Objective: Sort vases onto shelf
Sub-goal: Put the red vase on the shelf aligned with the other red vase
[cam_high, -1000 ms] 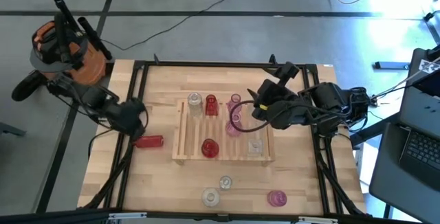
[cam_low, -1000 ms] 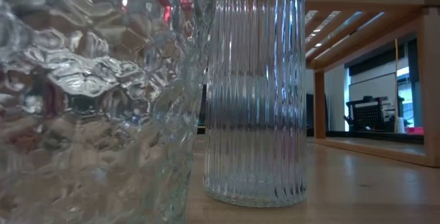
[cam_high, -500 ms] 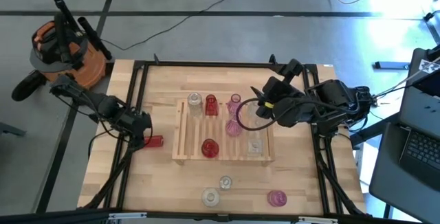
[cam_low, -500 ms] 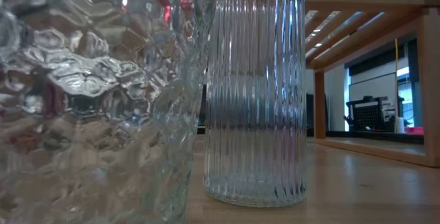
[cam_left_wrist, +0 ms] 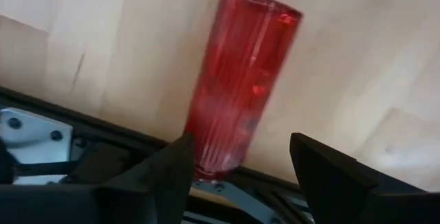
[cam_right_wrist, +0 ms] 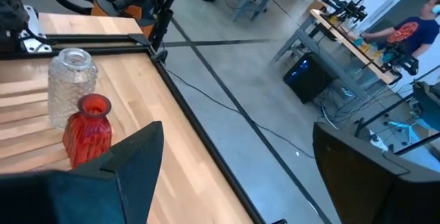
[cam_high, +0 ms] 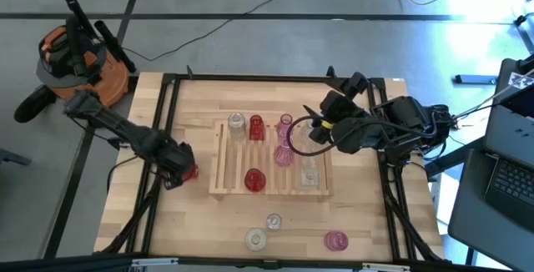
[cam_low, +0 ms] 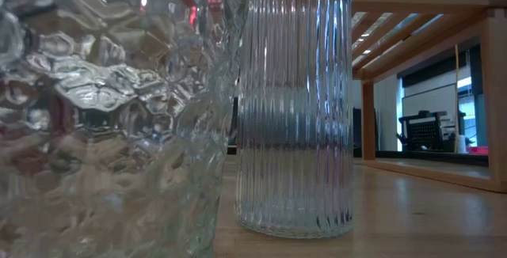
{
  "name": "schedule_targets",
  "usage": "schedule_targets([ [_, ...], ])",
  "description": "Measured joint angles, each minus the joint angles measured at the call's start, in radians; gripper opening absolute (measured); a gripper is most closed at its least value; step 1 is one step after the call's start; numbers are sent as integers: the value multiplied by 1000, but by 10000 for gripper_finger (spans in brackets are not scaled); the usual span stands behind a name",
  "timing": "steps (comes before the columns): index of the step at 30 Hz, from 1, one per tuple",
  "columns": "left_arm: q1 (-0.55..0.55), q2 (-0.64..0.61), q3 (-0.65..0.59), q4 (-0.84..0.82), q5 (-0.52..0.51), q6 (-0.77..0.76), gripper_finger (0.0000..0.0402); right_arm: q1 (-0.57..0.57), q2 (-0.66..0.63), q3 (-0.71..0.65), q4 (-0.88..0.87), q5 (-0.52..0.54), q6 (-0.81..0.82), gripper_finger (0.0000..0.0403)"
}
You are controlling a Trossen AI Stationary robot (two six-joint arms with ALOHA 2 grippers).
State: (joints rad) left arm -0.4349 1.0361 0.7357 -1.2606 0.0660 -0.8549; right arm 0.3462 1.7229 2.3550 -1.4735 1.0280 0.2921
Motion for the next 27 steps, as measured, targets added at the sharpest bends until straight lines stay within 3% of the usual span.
schedule_targets([
  [9,57,103,-1,50,-46,141,234,0,0,0,21,-54,-8,319],
  [20,152,113,-184,246,131,185,234,1,0,0,21,-150,-9,319],
  [27,183,110,-208,305,179,179,234,1,0,0,21,-153,-9,319],
])
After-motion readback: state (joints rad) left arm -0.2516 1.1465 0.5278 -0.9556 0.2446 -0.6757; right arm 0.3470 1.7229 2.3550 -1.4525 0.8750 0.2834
